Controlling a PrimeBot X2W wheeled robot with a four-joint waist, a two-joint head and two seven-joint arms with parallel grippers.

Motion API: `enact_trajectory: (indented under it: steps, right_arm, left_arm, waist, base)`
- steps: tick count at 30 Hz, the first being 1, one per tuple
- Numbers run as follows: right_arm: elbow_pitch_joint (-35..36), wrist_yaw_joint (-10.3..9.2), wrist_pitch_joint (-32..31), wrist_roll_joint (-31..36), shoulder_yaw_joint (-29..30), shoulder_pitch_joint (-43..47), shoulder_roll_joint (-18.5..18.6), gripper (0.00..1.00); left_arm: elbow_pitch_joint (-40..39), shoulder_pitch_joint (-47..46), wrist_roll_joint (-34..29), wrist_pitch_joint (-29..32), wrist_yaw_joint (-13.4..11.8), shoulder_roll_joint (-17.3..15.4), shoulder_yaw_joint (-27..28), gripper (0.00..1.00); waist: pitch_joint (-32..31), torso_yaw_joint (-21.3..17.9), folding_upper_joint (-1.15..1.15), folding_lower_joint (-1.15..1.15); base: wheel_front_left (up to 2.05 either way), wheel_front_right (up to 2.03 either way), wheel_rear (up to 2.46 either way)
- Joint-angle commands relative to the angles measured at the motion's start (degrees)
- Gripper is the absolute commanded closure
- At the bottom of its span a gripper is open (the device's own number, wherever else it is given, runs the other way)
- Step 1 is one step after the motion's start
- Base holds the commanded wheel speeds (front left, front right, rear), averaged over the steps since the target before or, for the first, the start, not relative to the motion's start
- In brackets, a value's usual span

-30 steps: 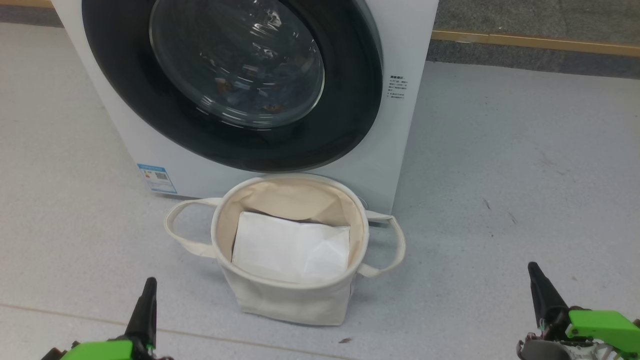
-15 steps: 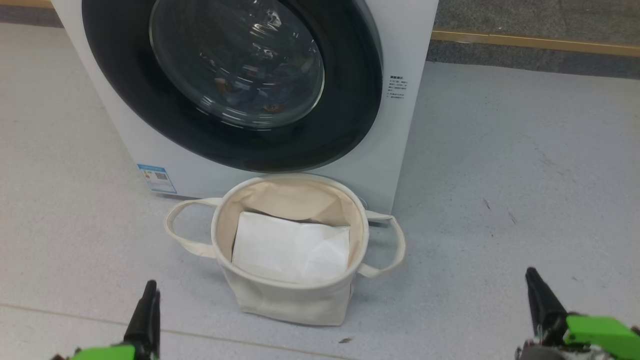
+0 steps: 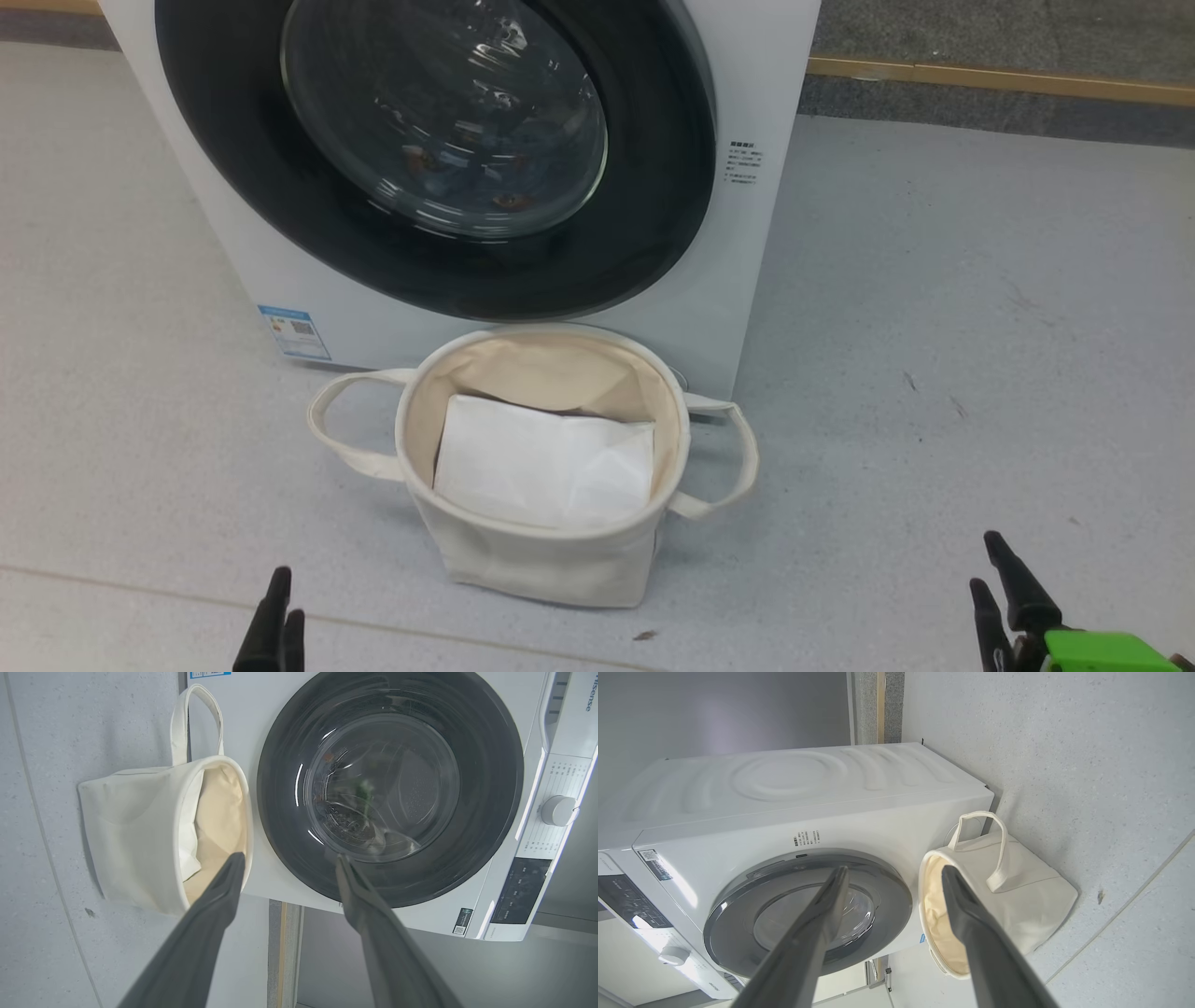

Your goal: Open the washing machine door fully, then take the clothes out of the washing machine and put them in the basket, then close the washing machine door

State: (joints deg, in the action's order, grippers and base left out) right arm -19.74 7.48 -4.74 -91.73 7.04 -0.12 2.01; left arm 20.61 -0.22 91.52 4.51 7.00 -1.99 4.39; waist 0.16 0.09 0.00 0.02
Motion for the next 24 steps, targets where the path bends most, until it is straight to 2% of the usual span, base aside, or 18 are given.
enact_trajectory:
  steps: [1,10,24]
  right_arm:
    - [2.33,0.00,0.78,1.13,-0.29,-2.76,0.21,0.00]
    - [3.67,0.00,2.46,7.08,-0.94,-4.26,0.27,0.00]
    - [6.48,0.00,4.65,19.00,-2.48,-7.22,0.82,0.00]
  left_arm:
    - [-2.36,-2.61,-1.18,-0.63,-0.27,-0.29,0.46,0.00]
    - [-4.70,-3.31,-7.69,-2.30,-2.59,-0.34,0.93,0.00]
    - [-10.31,-4.00,-22.69,-4.48,-5.27,-0.41,-0.05,0.00]
  waist:
    - [0.06,0.02,0.00,-0.01]
    - [0.02,0.14,0.00,-0.01]
    - [-0.27,0.16,0.00,-0.01]
  base:
    - [0.00,0.00,0.00]
    - [0.00,0.00,0.00]
    - [0.00,0.00,0.00]
